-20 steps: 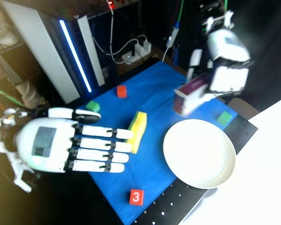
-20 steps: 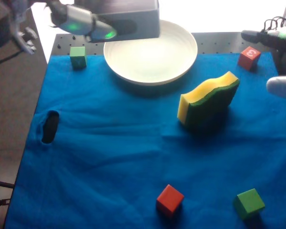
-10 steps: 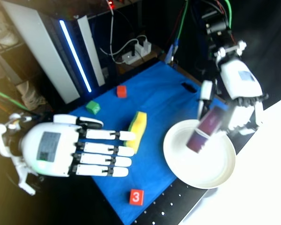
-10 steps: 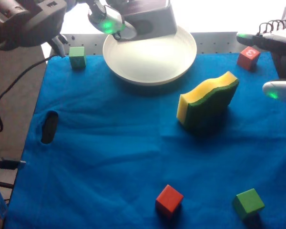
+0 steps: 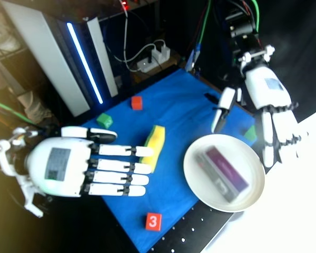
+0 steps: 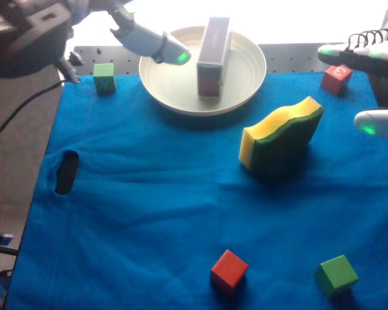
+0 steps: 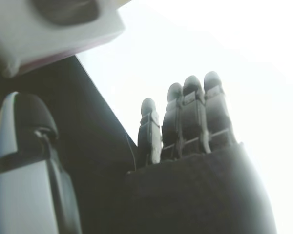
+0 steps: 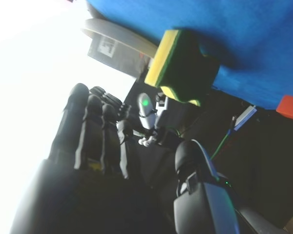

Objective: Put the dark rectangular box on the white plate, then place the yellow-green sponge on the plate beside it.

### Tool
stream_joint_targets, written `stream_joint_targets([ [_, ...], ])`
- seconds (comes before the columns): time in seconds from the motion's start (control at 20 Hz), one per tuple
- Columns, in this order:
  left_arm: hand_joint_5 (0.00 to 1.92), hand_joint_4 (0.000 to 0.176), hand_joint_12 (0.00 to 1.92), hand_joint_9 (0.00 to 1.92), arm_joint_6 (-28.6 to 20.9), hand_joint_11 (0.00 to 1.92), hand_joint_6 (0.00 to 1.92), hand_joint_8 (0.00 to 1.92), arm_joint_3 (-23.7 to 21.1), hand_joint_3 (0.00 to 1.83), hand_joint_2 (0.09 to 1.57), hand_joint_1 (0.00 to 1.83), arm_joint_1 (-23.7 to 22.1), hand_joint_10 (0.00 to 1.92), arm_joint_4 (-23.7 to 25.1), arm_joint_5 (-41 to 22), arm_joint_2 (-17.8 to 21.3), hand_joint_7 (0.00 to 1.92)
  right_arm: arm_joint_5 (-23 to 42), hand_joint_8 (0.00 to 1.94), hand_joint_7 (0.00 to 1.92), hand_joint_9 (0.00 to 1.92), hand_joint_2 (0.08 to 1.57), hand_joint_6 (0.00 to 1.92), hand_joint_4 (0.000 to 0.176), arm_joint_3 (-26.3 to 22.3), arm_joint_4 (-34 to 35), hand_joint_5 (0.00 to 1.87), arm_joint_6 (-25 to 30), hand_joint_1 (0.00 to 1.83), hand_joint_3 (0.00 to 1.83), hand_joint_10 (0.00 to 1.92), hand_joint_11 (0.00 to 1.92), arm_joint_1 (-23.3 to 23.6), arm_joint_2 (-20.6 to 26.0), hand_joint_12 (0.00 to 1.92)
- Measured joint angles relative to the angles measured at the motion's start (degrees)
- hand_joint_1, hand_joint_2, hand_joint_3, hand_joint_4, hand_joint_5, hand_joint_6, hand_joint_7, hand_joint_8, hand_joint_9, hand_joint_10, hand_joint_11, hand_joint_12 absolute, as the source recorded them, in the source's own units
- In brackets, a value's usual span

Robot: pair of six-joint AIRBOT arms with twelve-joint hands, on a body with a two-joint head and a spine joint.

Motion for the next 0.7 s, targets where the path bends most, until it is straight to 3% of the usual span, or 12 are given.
stream_joint_targets([
  [0.1, 0.12, 0.176, 0.05, 0.05, 1.4, 0.06, 0.01, 0.0, -3.9, 0.0, 0.9, 0.87, 1.9, 0.0, -0.7, -2.6, 3.5, 0.06, 0.0, 0.0, 0.13, 0.16, 1.27, 0.01, 0.05, 0.0, -0.3, 0.14, 0.2, 0.6, 0.0, 0.0, 0.12, 0.0, 0.0, 0.11],
  [0.2, 0.12, 0.176, 0.06, 0.04, 3.5, 0.08, 0.01, 0.0, -8.5, 0.0, 0.88, 0.86, 4.5, 0.01, -2.6, -5.0, 7.5, 0.05, -0.1, 0.0, 0.14, 0.14, 1.2, 0.0, 0.064, 0.0, -1.0, 0.16, 0.3, 0.61, 0.0, 0.0, 0.13, 0.4, -0.1, 0.1],
  [0.25, 0.12, 0.158, 0.08, 0.05, 3.7, 0.11, 0.01, 0.0, -10.3, 0.0, 0.88, 0.88, 5.8, 0.01, -3.1, -6.5, 9.1, 0.05, -0.3, 0.0, 0.15, 0.14, 1.19, 0.0, 0.066, 0.0, -1.4, 0.16, 0.3, 0.62, 0.0, 0.0, 0.16, 1.0, -0.1, 0.1],
  [0.3, 0.12, 0.152, 0.05, 0.01, 3.7, 0.03, 0.0, 0.0, -12.6, 0.0, 0.87, 0.92, 7.5, 0.0, -3.7, -8.3, 11.2, 0.02, 0.0, 0.01, 0.16, 0.15, 1.16, 0.0, 0.082, 0.0, -1.7, 0.17, 0.3, 0.63, 0.0, 0.01, 0.17, 1.2, -0.1, 0.11],
  [0.35, 0.12, 0.171, 0.01, 0.0, 3.7, 0.01, 0.0, 0.0, -14.7, 0.0, 0.86, 0.96, 9.4, 0.0, -4.3, -10.2, 13.0, 0.0, 0.1, 0.0, 0.19, 0.18, 1.13, 0.0, 0.081, 0.0, -1.9, 0.2, 0.3, 0.68, 0.0, 0.01, 0.19, 1.4, -0.2, 0.13],
  [0.4, 0.12, 0.175, 0.0, 0.0, 4.2, 0.0, 0.0, 0.0, -16.7, 0.0, 0.85, 0.97, 11.3, 0.0, -5.8, -12.2, 14.8, 0.0, 0.3, 0.0, 0.2, 0.19, 1.13, 0.0, 0.08, 0.2, -2.0, 0.2, 0.3, 0.69, 0.0, 0.01, 0.19, 1.4, -0.4, 0.14],
  [0.45, 0.07, 0.135, 0.0, 0.0, 5.2, 0.0, 0.0, 0.0, -19.3, 0.0, 0.88, 0.95, 13.8, 0.0, -8.0, -14.7, 16.9, 0.0, 0.2, 0.01, 0.22, 0.21, 1.11, 0.01, 0.074, 0.5, -2.1, 0.21, 0.3, 0.73, 0.0, 0.01, 0.2, 1.4, -0.8, 0.15],
  [0.5, 0.07, 0.11, 0.0, 0.0, 6.6, 0.0, 0.0, 0.0, -21.2, 0.0, 0.88, 0.99, 15.2, 0.0, -9.4, -15.9, 18.3, 0.0, 0.0, 0.0, 0.24, 0.24, 1.08, 0.0, 0.063, 0.5, -2.0, 0.22, 0.3, 0.72, 0.0, 0.01, 0.23, 1.4, -1.0, 0.18],
  [0.6, 0.06, 0.129, 0.0, 0.0, 9.1, 0.0, 0.0, 0.0, -25.4, 0.0, 0.88, 0.99, 18.4, 0.0, -11.5, -18.6, 21.7, 0.0, -1.2, 0.0, 0.26, 0.25, 1.08, 0.0, 0.04, 0.9, -2.8, 0.22, 0.4, 0.77, 0.0, 0.0, 0.17, 2.7, -1.5, 0.36],
  [0.65, 0.06, 0.149, 0.0, 0.0, 11.0, 0.0, 0.0, 0.0, -28.3, 0.0, 0.86, 0.99, 20.8, 0.0, -14.0, -21.3, 23.9, 0.0, -2.5, 0.0, 0.25, 0.23, 1.07, 0.0, 0.044, 1.3, -5.1, 0.21, 0.4, 0.78, 0.0, 0.0, 0.14, 4.9, -2.0, 0.42],
  [0.7, 0.06, 0.151, 0.0, 0.0, 12.3, 0.0, 0.0, 0.0, -30.5, 0.0, 0.85, 0.98, 23.4, 0.0, -16.2, -24.1, 25.7, 0.0, -4.0, 0.0, 0.24, 0.24, 1.05, 0.01, 0.042, 1.8, -7.3, 0.22, 0.4, 0.79, 0.0, 0.0, 0.13, 7.3, -2.6, 0.44],
])
